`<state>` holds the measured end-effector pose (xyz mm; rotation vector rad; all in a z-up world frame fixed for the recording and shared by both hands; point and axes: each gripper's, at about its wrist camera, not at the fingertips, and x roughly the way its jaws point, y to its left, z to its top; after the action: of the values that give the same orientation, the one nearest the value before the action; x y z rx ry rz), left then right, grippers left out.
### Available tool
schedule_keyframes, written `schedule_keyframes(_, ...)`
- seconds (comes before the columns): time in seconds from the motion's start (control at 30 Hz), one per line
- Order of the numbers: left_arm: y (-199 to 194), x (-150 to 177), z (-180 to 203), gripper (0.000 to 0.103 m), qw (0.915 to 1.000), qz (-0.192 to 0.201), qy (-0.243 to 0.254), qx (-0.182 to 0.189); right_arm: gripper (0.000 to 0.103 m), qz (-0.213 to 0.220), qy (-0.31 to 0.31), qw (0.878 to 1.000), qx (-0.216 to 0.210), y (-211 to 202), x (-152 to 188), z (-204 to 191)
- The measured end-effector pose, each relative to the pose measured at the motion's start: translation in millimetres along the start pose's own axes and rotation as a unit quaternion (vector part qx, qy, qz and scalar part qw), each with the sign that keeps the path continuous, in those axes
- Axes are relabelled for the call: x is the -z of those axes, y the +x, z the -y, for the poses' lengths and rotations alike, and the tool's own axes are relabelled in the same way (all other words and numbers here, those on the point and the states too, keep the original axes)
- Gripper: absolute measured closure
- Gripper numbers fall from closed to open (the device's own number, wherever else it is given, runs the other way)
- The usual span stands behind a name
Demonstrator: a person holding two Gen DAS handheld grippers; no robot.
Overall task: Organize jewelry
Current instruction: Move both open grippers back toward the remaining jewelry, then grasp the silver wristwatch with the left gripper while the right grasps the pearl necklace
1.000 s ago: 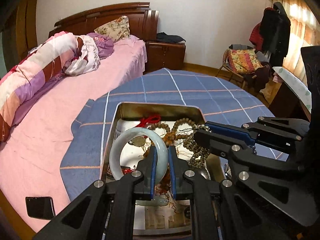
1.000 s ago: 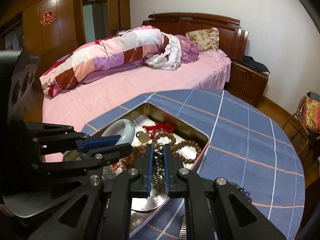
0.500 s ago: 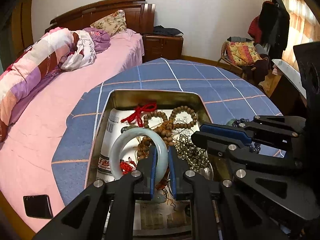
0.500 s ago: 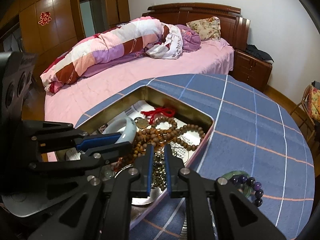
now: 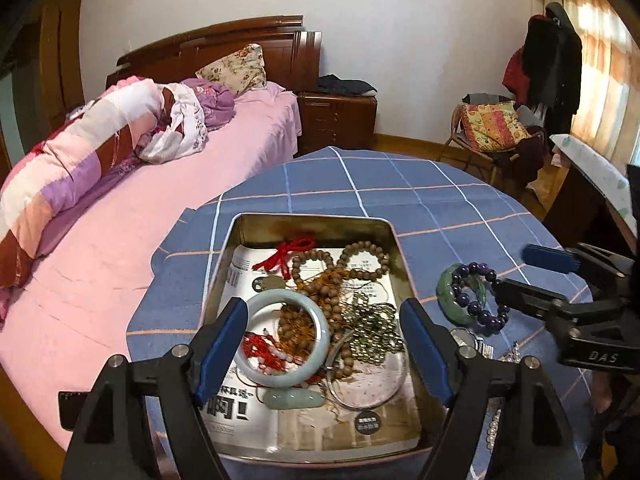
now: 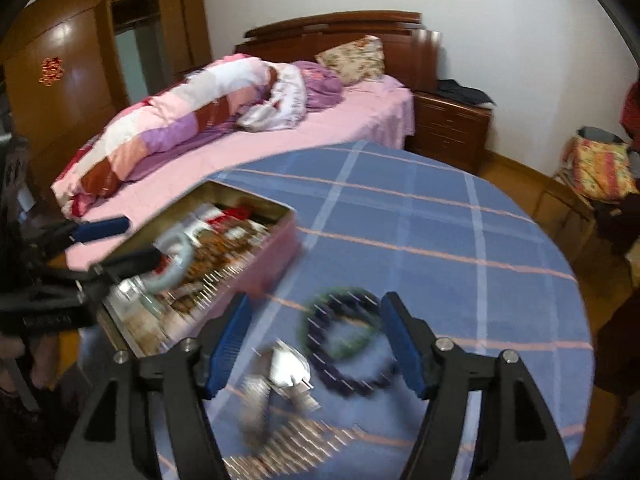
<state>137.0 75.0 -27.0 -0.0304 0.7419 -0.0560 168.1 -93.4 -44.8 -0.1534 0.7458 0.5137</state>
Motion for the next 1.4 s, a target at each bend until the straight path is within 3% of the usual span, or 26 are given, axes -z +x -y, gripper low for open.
schedule_keyframes(0.23,-3,8,28,0.025,0.9997,-0.01,0.016,-0.019,0.03,-0.02,0.017,1.0,0.01,-21,38,8)
schedule_keyframes(0.5,-3,18,52,0.025,0.9984,-0.018,0.029,-0.045,0.026,-0.054,-0.004,0.998,-0.025,-16,62,-23)
schedule_keyframes(0.63,-4,21,55,0.025,0.9989,-0.018,0.019,-0.04,0.027,-0.077,-0.028,0.997,0.001,-1,70,-33)
schedule_keyframes(0.8,-5,23,60,0.025,0.9991,-0.022,0.017,-0.032,0.043,-0.085,-0.022,0.996,0.023,-5,77,-15)
schedule_keyframes(0.9,-10,24,67,0.025,0.9995,-0.015,0.023,-0.018,0.071,-0.089,-0.018,0.994,0.066,-8,80,4)
schedule_keyframes(1.1,-10,30,95,0.025,0.9987,-0.013,0.049,0.004,0.073,-0.085,0.013,0.991,0.103,-14,82,42)
schedule_keyframes(1.4,9,36,132,0.025,0.9944,-0.04,0.093,0.029,0.071,-0.07,0.031,0.993,0.094,-13,80,47)
